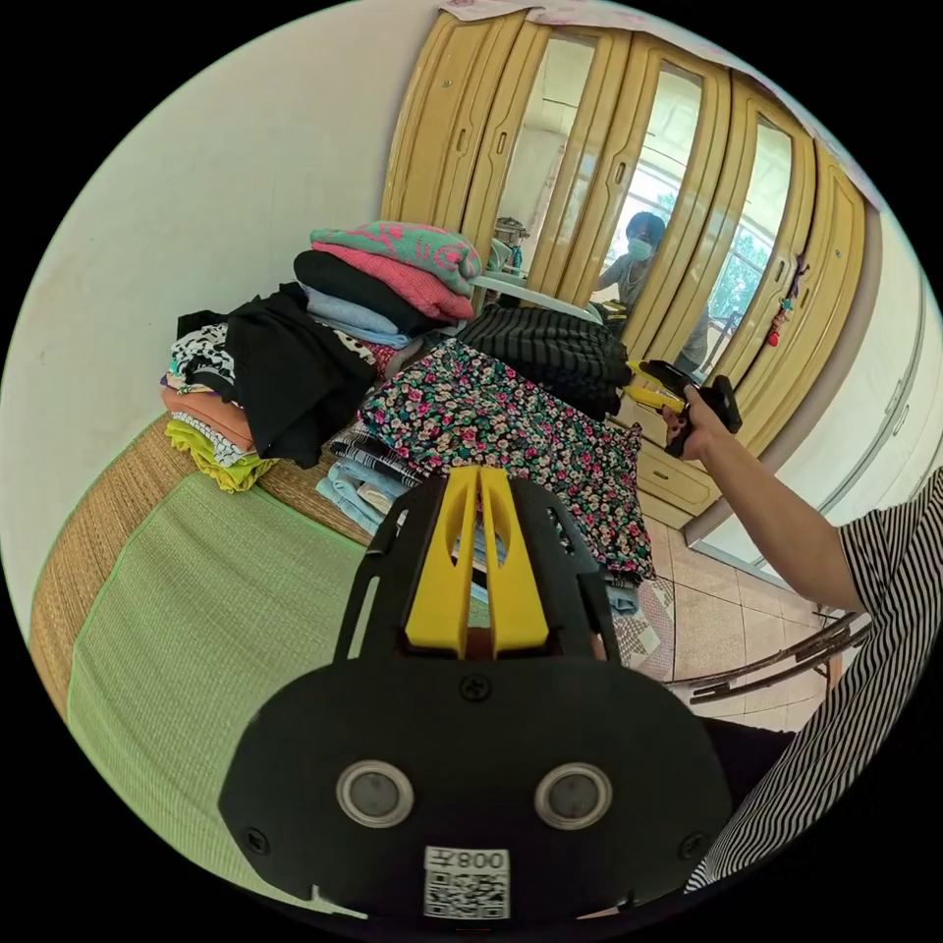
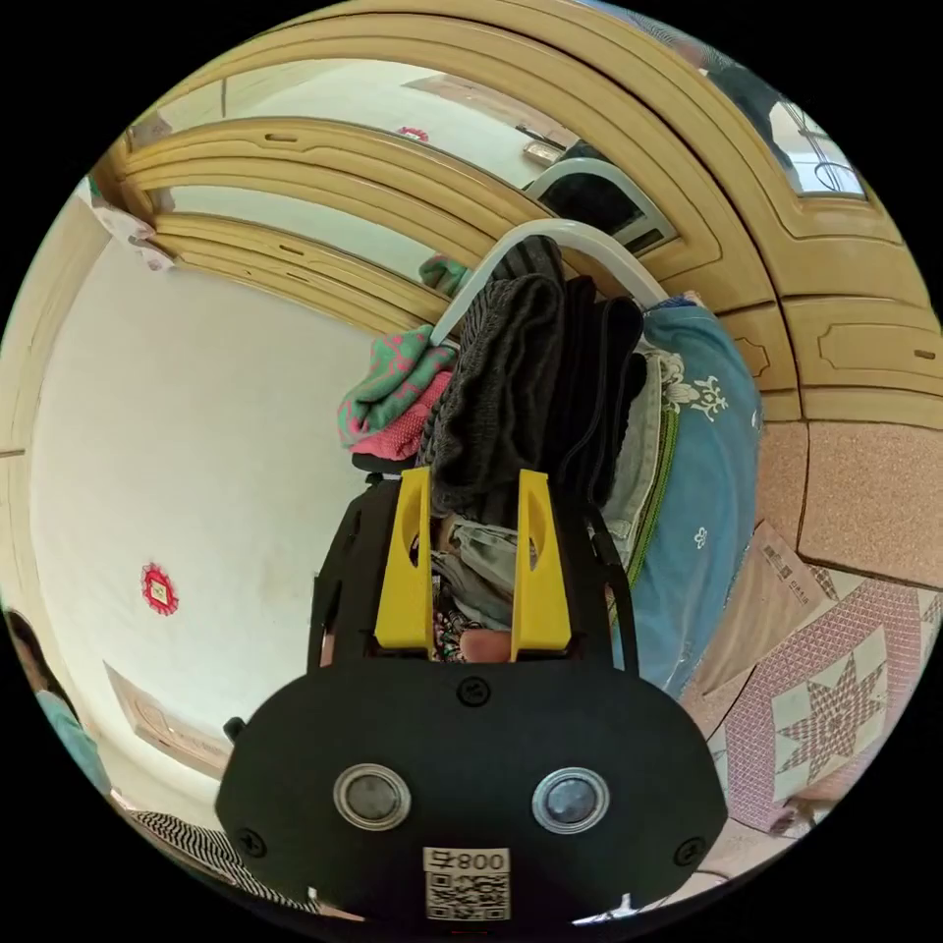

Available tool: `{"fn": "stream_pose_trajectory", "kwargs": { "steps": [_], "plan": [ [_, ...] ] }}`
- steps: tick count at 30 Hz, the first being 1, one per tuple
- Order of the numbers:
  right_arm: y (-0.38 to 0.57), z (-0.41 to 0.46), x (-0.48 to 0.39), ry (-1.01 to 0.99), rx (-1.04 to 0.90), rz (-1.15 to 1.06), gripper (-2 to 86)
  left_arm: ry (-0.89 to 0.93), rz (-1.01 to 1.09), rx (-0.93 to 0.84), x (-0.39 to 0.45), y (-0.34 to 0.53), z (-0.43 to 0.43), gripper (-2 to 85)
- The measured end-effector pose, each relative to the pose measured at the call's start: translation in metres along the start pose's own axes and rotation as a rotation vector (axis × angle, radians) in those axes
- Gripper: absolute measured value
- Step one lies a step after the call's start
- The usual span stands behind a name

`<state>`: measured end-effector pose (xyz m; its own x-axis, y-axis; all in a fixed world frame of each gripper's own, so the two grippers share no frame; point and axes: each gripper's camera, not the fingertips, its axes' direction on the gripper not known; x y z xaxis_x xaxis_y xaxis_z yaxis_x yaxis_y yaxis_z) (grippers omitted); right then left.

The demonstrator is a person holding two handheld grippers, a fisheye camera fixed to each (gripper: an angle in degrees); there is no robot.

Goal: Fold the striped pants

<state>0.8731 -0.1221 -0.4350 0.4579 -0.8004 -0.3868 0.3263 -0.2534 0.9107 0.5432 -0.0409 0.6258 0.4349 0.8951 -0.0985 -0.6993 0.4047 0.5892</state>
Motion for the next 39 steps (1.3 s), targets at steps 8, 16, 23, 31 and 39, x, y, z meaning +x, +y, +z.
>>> {"fn": "stream_pose_trajectory", "kwargs": {
  "steps": [8, 16, 23, 31, 39],
  "plan": [
    [-0.029, -0.021, 0.025, 0.051, -0.040, 0.064, 11.3, 0.061, 0.006, -0.054, 0.022, 0.004, 0.033, 0.3],
    [-0.035, -0.066, -0.001, 0.122, -0.015, -0.172, 2.0, 0.082, 0.042, -0.020, 0.053, -0.003, 0.055, 0.5],
    [-0.053, -0.082, 0.015, -0.090, -0.019, -0.170, 1.4, 0.167, 0.086, 0.049, 0.090, -0.040, 0.097, 3.0],
    [-0.056, -0.101, 0.043, -0.183, -0.008, -0.134, 2.5, 0.170, 0.267, -0.029, 0.167, -0.142, 0.207, 11.2],
    [-0.057, -0.117, 0.066, -0.255, 0.007, -0.138, 2.6, 0.026, 0.453, -0.131, 0.252, -0.211, 0.306, 12.7]
  ]
}}
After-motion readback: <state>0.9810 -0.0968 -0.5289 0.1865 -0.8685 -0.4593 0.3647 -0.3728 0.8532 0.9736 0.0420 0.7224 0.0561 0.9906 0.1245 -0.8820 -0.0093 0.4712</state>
